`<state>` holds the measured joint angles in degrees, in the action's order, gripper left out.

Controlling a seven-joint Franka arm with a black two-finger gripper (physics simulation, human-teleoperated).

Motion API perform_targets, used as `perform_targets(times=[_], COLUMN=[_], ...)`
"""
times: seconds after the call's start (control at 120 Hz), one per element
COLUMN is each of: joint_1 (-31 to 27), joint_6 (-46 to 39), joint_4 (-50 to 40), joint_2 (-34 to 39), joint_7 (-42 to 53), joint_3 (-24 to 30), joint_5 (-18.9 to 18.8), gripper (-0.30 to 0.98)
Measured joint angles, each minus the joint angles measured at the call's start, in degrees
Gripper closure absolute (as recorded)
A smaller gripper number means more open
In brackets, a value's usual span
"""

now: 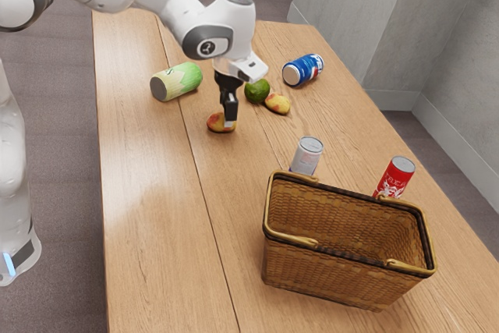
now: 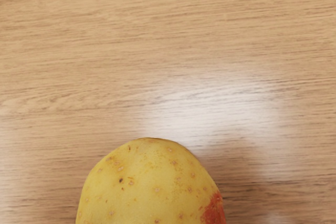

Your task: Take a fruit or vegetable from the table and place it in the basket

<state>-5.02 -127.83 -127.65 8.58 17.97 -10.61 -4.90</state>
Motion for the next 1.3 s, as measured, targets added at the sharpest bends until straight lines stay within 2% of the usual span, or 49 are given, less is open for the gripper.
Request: perform_targets(times=[0.183, 1.3], joint_1=[1.3, 0.8], joint_6=[-0.5, -0.8], joint_4=[-0.5, -2.6], joint_2=[0.0, -0.2], joint_7=[0.6, 2.3], joint_3=[0.0, -1.2], joint_5=[0.3, 0.8], gripper=[0.00, 0.00])
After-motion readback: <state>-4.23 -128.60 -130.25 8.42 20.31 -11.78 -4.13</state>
